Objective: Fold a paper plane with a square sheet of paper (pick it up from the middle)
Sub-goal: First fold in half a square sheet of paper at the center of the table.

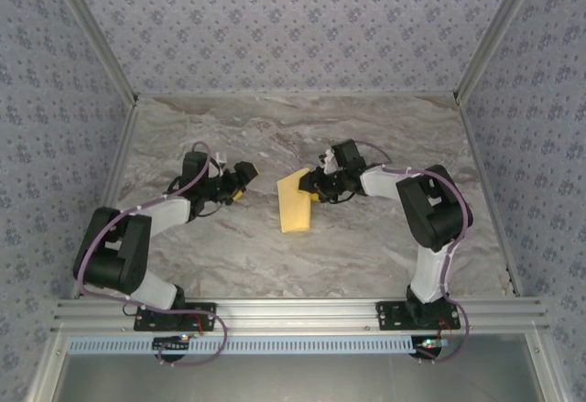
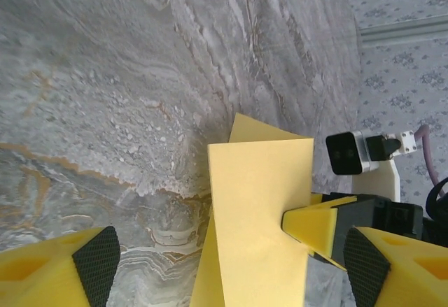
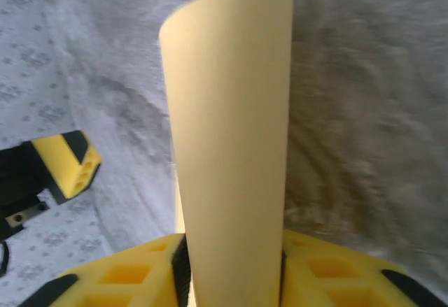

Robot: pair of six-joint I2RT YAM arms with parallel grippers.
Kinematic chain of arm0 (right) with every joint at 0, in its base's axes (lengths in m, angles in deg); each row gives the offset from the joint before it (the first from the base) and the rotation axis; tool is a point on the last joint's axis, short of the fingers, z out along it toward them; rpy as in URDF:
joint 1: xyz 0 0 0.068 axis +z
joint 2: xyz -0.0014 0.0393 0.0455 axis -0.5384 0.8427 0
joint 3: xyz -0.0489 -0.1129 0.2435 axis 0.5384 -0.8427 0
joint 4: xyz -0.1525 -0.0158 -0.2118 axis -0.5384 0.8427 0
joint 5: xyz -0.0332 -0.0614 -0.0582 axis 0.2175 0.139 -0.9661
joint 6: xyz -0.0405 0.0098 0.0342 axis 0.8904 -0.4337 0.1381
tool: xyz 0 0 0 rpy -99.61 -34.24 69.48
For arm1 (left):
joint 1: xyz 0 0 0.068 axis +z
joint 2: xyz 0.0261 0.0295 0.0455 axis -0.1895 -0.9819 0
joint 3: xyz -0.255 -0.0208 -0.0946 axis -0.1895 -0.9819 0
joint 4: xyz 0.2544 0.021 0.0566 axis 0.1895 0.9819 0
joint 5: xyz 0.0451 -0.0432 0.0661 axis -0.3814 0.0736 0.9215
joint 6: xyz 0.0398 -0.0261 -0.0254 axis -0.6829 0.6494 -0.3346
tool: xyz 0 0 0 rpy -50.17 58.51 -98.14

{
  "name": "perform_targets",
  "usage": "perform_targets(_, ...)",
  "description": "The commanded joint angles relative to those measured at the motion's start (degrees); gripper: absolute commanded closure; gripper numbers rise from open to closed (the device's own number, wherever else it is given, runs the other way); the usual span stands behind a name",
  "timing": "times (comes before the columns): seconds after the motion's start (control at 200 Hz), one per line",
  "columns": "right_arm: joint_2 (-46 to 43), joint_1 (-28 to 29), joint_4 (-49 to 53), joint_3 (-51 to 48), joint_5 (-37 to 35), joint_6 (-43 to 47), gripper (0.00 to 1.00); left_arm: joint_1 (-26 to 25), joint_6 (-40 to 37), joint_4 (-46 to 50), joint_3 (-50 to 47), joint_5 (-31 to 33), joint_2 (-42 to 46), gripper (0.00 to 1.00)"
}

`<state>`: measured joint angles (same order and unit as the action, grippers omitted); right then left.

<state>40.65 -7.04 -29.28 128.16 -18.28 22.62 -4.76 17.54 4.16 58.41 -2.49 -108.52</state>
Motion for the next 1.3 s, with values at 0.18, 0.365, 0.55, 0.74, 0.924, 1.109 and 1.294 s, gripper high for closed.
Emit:
perform_targets(0.18, -1.28, -1.04, 13.58, 3.40, -9.74, 8.94, 0.44, -5.92, 3.14, -7.64, 2.69, -1.90, -5.73, 0.23)
perform_targets(0.365, -2.76, -1.07, 11.38, 1.72, -10.25, 8.01, 0.43, -9.70, 5.81, -13.57, 4.17, -4.43, -10.58, 0.31)
perform_targets(0.55, -5.27, -1.20, 8.19, -0.66, -10.79, 5.67, 0.44, -12.46, 8.11, -17.38, 5.59, -5.77, -15.03, 0.38)
perform_targets(0.74, -5.92, -1.33, 7.85, -1.22, -10.45, 4.70, 0.44, -13.57, 9.09, -19.72, 6.18, -6.55, -17.09, 0.51)
perform_targets(0.924, -8.25, -2.29, 7.71, -2.60, -11.20, 3.72, 0.45, -13.75, 9.21, -22.69, 6.20, -6.82, -17.76, 0.84)
perform_targets(1.109, -13.97, -4.60, 5.70, -7.70, -12.22, 3.99, 0.42, -13.83, 5.88, -20.88, 9.96, -8.68, -19.19, 1.00)
perform_targets(1.294, -19.34, -6.87, 3.69, -13.34, -14.18, 3.29, 0.37, -15.04, -0.61, -11.82, 15.27, -11.82, -20.27, 1.00)
